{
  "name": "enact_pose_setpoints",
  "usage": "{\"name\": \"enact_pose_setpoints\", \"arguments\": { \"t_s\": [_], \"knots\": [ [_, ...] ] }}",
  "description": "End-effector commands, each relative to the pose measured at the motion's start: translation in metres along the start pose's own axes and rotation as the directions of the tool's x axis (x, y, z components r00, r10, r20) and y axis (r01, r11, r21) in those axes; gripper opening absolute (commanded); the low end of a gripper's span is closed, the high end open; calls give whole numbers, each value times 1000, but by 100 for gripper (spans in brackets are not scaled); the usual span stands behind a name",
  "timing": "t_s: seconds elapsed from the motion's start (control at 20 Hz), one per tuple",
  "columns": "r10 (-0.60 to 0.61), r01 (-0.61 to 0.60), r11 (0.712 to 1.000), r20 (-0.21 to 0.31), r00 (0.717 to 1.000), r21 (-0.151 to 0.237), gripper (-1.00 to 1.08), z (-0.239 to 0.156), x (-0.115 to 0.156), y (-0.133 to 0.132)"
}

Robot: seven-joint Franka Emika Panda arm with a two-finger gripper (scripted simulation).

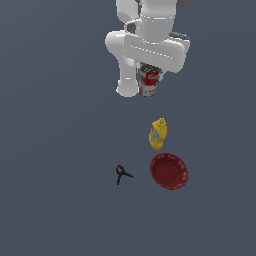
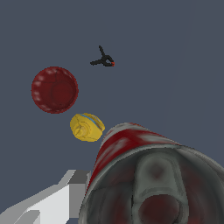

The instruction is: Pick up a designated object from a clutter of objects.

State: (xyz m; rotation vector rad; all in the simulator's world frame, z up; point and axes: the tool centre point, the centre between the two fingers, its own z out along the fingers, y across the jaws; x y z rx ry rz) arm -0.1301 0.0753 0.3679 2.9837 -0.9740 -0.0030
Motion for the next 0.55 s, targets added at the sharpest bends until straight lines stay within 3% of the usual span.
{"name": "enact_pose_setpoints", "arguments": {
  "t_s": [0.0,0.5],
  "knots": [
    [1,-1,1000,-1,1000,3,-100,-15,-4,-8],
    [2,-2,1000,-1,1000,3,-100,-35,-9,-20]
  ]
}}
